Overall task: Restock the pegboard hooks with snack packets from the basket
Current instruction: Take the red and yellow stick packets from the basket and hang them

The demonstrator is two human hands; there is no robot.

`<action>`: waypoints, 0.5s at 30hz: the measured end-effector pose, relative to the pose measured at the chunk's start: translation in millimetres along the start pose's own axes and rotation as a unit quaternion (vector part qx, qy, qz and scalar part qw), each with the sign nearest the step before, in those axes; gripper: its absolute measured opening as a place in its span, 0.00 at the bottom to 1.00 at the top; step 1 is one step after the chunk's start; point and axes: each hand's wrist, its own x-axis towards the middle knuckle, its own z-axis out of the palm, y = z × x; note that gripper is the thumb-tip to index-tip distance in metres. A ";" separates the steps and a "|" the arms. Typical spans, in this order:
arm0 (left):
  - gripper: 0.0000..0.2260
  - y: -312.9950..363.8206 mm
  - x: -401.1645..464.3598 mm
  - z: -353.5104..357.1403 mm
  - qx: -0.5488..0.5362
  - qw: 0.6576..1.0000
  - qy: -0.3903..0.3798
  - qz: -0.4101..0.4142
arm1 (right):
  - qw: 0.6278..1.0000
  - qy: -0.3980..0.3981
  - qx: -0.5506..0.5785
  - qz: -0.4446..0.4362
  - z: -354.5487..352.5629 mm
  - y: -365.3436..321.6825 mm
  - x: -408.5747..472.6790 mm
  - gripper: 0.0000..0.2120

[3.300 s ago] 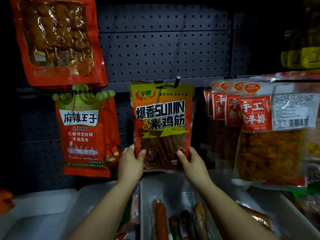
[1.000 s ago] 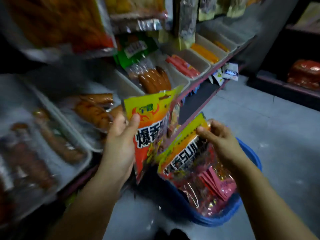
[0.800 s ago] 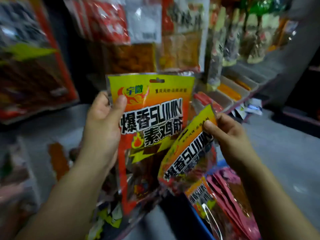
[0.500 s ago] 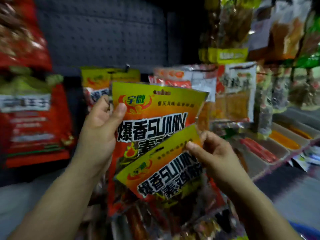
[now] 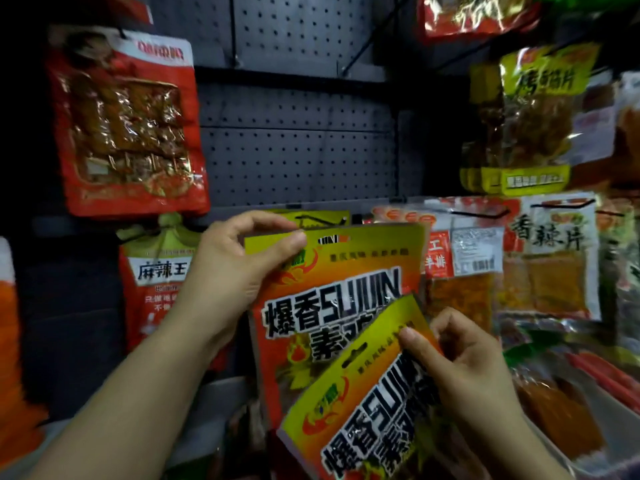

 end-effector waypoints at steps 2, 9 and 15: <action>0.06 3.7 3.5 8.2 0.026 1.000 0.006 0.015 | 1.000 0.015 0.010 0.003 -2.3 -0.5 1.6 0.13; 0.06 -1.1 26.1 26.6 0.006 0.998 0.055 -0.022 | 1.000 0.016 0.007 0.013 -3.8 -1.0 19.9 0.14; 0.06 -19.8 32.9 24.3 0.029 0.995 0.076 -0.055 | 0.998 -0.015 0.050 0.040 -0.3 12.8 31.3 0.13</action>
